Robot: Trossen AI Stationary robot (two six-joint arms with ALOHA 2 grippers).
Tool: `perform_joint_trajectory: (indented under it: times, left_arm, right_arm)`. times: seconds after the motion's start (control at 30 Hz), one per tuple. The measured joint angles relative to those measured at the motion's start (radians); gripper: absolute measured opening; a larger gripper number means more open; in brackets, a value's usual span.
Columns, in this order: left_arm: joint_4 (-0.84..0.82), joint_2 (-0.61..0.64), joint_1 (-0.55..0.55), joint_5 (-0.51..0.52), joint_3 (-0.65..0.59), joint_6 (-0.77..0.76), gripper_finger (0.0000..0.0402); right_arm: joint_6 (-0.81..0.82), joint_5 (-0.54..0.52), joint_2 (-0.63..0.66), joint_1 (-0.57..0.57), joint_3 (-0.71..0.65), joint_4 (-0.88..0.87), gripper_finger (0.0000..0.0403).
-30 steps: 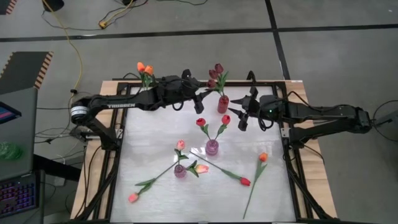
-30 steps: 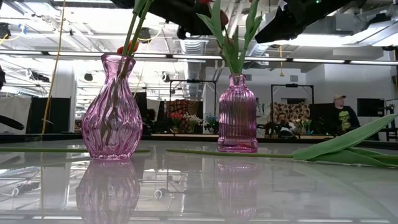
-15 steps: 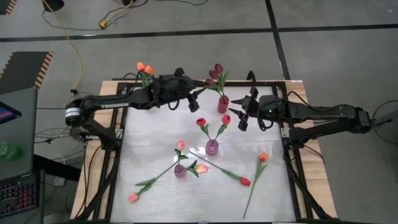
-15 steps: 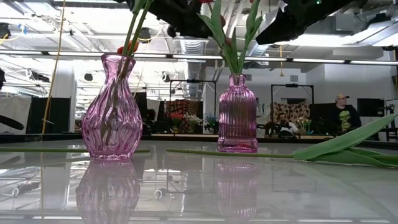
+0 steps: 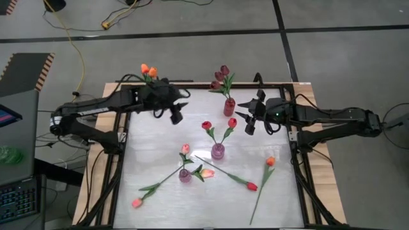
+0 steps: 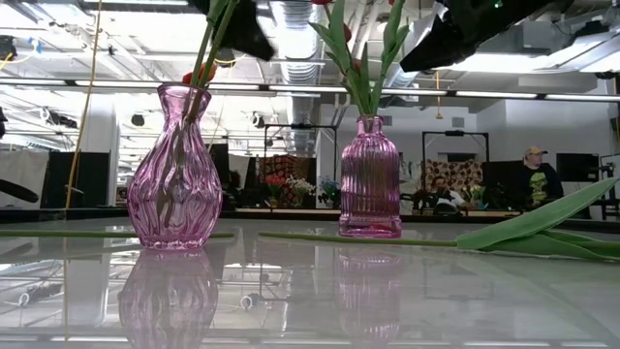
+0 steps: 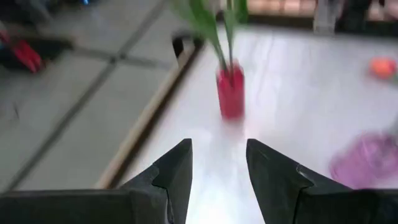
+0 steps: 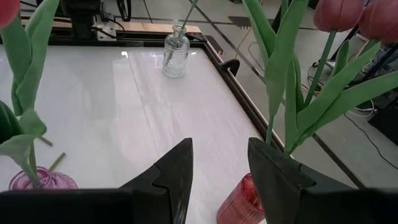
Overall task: Sort flowers into vase by color
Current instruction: Put the pink flower into the bottom purple vase
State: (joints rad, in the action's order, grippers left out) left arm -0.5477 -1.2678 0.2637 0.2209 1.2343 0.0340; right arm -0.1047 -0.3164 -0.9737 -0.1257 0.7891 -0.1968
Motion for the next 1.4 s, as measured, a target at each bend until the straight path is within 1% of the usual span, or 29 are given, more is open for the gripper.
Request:
perform_joint_trajectory:
  times: [0.2, 0.3, 0.5, 0.73, 1.13, 1.23, 1.4]
  left_arm:
    - [-0.291, 0.04, -0.084, -0.008, 0.0, -0.196, 0.014]
    - [-0.347, 0.04, -0.146, -0.009, -0.026, -0.278, 0.014]
    - [-0.342, 0.039, -0.275, -0.058, -0.106, -0.4, 0.014]
    - [-0.341, 0.039, -0.424, -0.059, -0.174, -0.583, 0.014]
    - [-0.301, 0.031, -0.692, -0.069, -0.3, -0.978, 0.014]
    - [-0.279, 0.021, -0.753, -0.07, -0.336, -1.066, 0.014]
    - [-0.131, 0.022, -0.842, -0.088, -0.414, -1.172, 0.014]
  right_arm:
    - [0.0, 0.0, 0.0, 0.0, 0.0, -0.005, 0.0179]
    - [0.0, 0.0, 0.0, 0.0, 0.0, -0.006, 0.0179]
    - [0.0, 0.0, 0.0, 0.0, 0.0, -0.008, 0.0179]
    - [0.0, 0.0, 0.0, 0.0, 0.0, -0.013, 0.0179]
    - [0.001, 0.002, 0.0, 0.0, 0.0, -0.013, 0.0179]
    - [0.001, 0.002, 0.0, 0.0, 0.0, -0.013, 0.0179]
    - [0.001, 0.002, 0.0, 0.0, 0.0, -0.013, 0.0179]
